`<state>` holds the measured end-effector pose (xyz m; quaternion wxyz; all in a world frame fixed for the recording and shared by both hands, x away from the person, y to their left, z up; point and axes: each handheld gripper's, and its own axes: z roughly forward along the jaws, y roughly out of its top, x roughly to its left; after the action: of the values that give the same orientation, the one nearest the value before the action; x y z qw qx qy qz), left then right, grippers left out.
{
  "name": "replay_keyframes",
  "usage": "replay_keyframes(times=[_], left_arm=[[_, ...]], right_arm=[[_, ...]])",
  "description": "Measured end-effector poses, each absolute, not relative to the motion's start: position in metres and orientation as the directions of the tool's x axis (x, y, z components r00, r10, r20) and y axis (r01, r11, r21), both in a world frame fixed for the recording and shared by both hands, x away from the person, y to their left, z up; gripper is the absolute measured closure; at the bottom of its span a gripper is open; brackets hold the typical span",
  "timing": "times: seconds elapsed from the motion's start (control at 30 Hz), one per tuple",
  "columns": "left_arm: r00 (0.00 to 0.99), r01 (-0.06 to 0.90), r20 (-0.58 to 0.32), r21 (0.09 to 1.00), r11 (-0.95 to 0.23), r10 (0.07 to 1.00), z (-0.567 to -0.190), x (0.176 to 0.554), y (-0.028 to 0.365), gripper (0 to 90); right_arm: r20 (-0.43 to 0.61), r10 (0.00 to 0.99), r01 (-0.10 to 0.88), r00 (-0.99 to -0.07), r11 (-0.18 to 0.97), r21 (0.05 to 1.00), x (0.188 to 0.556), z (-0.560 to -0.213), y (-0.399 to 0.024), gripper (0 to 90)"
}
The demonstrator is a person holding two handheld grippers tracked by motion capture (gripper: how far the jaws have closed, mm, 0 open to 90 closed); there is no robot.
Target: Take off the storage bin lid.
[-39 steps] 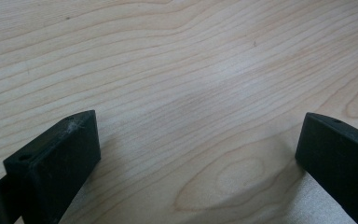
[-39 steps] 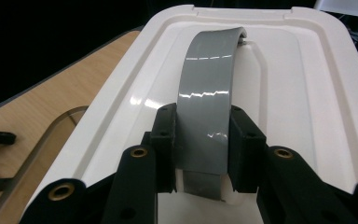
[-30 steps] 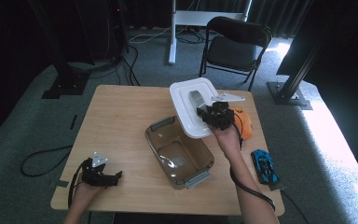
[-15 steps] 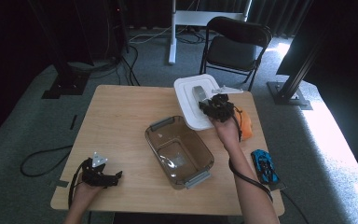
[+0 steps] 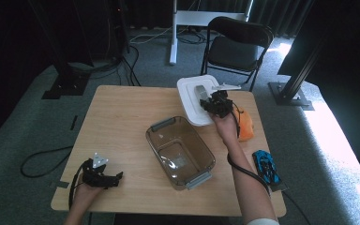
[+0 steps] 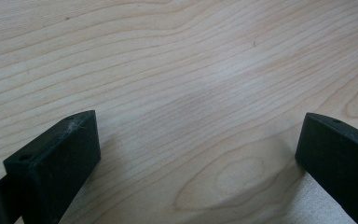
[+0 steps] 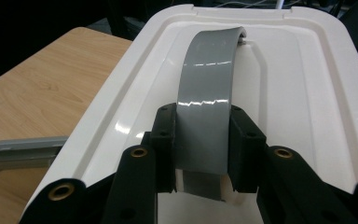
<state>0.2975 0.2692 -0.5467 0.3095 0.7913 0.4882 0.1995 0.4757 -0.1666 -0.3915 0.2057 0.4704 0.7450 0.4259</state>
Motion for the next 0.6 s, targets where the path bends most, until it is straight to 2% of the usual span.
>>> replay_keyframes(times=[0.43, 0.6], left_arm=[[0.445, 0.650, 0.015, 0.682, -0.335, 0.895, -0.547, 0.296, 0.270, 0.3], [0.447, 0.649, 0.015, 0.683, -0.336, 0.894, -0.547, 0.296, 0.270, 0.2]], right_arm=[[0.098, 0.894, 0.558, -0.436, 0.183, 0.810, 0.505, -0.408, -0.161, 67.6], [0.069, 0.899, 0.575, -0.432, 0.216, 0.790, 0.517, -0.416, -0.154, 67.6]])
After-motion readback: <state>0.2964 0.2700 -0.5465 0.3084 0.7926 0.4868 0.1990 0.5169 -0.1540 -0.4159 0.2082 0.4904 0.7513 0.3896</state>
